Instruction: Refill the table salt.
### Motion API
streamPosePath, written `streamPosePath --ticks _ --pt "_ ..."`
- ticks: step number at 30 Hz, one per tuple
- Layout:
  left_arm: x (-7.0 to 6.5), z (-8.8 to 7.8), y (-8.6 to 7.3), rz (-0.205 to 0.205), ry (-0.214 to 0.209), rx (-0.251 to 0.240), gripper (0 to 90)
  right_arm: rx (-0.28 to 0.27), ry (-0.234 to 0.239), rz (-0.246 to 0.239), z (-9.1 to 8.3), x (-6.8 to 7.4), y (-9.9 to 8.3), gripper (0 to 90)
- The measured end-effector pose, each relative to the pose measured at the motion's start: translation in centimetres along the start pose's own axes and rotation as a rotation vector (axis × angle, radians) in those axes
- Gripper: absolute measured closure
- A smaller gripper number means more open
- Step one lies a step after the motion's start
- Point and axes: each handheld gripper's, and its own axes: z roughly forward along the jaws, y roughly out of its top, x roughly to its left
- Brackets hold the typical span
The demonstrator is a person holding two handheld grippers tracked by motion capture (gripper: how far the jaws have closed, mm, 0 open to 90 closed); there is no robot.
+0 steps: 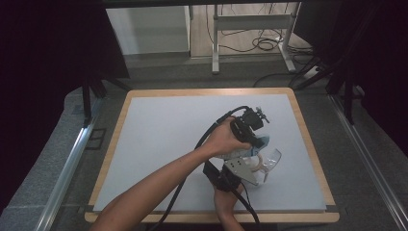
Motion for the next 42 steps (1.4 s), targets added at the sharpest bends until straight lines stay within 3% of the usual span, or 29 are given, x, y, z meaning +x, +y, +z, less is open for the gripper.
streamPosePath --ticks 42 --pt "-0.05 0.19 0.13 -0.001 0.004 0.009 90.0 -0.007 -0.004 0.012 0.13 -0.09 0.07 47.1"
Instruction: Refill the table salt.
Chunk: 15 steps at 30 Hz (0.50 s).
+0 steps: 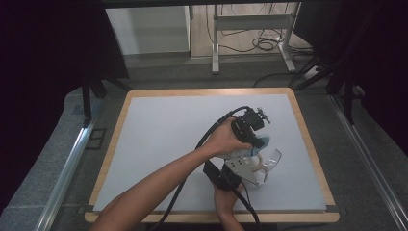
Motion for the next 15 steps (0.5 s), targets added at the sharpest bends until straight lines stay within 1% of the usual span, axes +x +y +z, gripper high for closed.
streamPosePath --ticks 9,15 --pt "-0.03 -0.1 -0.02 0.003 0.001 0.0 90.0 -0.004 -0.001 -0.006 0.01 0.03 0.01 47.1" --pt "-0.02 -0.05 -0.03 -0.001 -0.002 -0.001 90.0 -0.003 -0.002 -0.006 0.01 0.0 -0.01 47.1"
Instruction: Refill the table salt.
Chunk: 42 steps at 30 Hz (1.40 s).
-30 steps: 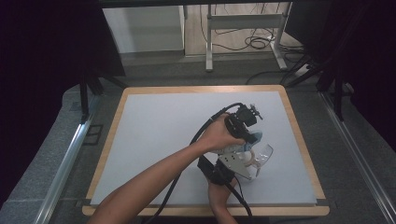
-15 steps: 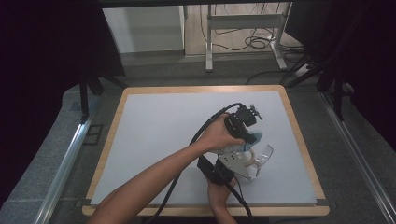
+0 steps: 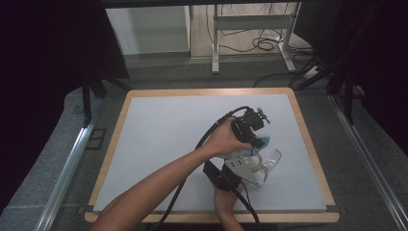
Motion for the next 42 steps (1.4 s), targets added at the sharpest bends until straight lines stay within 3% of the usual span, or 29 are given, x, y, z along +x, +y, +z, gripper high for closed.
streamPosePath --ticks 42 --pt "-0.01 0.2 -0.01 0.002 -0.004 -0.001 90.0 -0.002 -0.006 0.003 0.02 -0.1 -0.1 47.2"
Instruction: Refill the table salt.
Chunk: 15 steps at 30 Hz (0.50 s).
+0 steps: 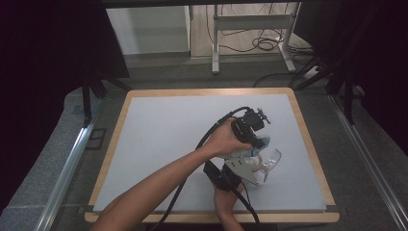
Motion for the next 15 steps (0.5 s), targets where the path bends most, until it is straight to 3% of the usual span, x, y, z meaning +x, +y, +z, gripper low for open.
streamPosePath --ticks 15 --pt "0.05 -0.07 -0.04 0.002 0.006 0.005 90.0 0.001 0.003 0.016 0.13 0.17 0.19 47.2"
